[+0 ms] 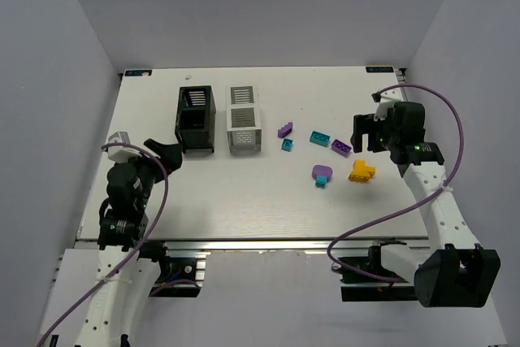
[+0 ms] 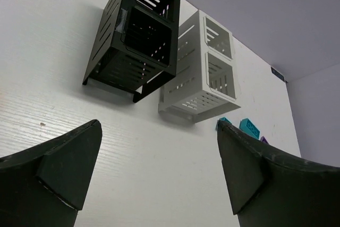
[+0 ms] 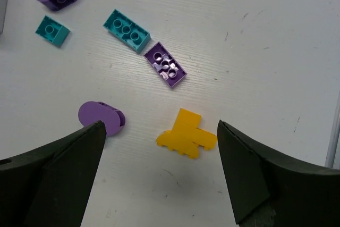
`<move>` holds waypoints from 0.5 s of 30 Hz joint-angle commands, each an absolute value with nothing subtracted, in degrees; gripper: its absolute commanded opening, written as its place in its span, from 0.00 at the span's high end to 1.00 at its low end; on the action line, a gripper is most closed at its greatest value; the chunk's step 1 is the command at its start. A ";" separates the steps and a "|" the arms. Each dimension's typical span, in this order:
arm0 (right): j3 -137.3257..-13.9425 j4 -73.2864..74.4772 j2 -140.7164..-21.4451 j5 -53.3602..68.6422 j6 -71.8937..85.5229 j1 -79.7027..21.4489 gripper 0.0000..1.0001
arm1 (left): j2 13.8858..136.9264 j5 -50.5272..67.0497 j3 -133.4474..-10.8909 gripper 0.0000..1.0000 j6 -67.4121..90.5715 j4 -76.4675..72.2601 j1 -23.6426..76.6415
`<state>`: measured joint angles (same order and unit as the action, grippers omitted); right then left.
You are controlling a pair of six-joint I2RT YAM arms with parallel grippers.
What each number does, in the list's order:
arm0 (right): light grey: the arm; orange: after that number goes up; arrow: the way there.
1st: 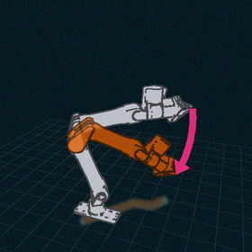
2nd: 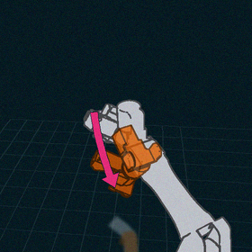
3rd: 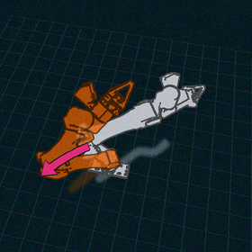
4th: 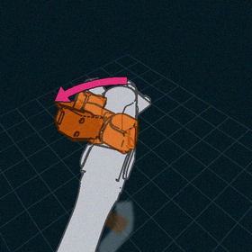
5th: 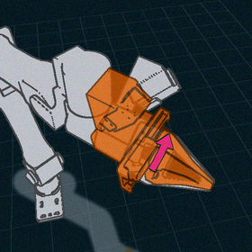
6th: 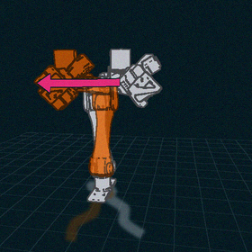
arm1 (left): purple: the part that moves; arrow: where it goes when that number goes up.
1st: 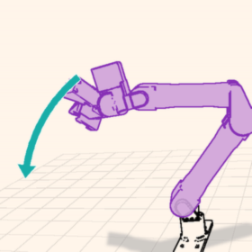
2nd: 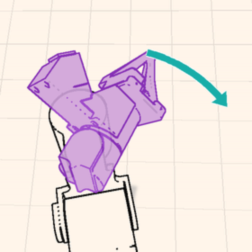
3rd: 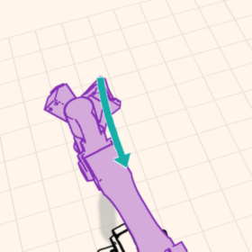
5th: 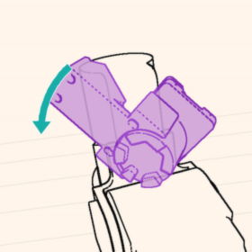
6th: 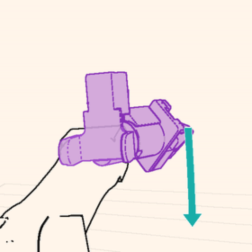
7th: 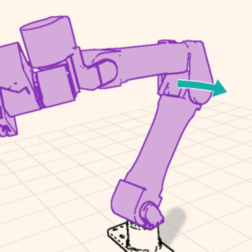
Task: Sort the legos into containers by color
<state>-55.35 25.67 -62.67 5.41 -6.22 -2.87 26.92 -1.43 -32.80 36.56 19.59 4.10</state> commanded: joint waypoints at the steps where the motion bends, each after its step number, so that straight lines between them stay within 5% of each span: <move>1: -57.22 26.36 -63.11 11.83 -7.98 -2.99 0.10 | 25.75 -0.09 -33.22 0.02 37.71 21.53 3.96; 4: -56.43 29.52 -62.58 19.75 -19.56 -2.99 0.11 | 26.19 -0.61 -33.49 0.04 38.14 23.46 3.96; 6: -56.69 36.77 -62.49 31.42 -33.83 -3.08 0.11 | 26.80 -0.27 -33.40 0.16 38.58 23.73 3.96; 7: -57.04 39.35 -62.58 37.64 -38.36 -3.25 0.11 | 26.98 -0.09 -33.31 0.28 38.76 23.73 4.04; 8: -57.39 41.90 -62.67 39.27 -42.15 -3.86 0.11 | 27.59 1.04 -33.22 0.64 39.02 23.73 3.96; 10: -57.74 46.91 -62.40 45.92 -50.32 -4.22 0.11 | 29.52 2.98 -33.48 1.00 39.11 23.73 3.96; 14: -55.82 47.48 -59.77 52.13 -57.42 -8.23 0.19 | 34.44 5.27 -35.24 0.99 39.11 25.31 3.96; 15: -55.11 44.59 -59.33 49.51 -53.83 -10.35 0.46 | 37.76 5.80 -35.77 0.78 39.11 26.18 4.04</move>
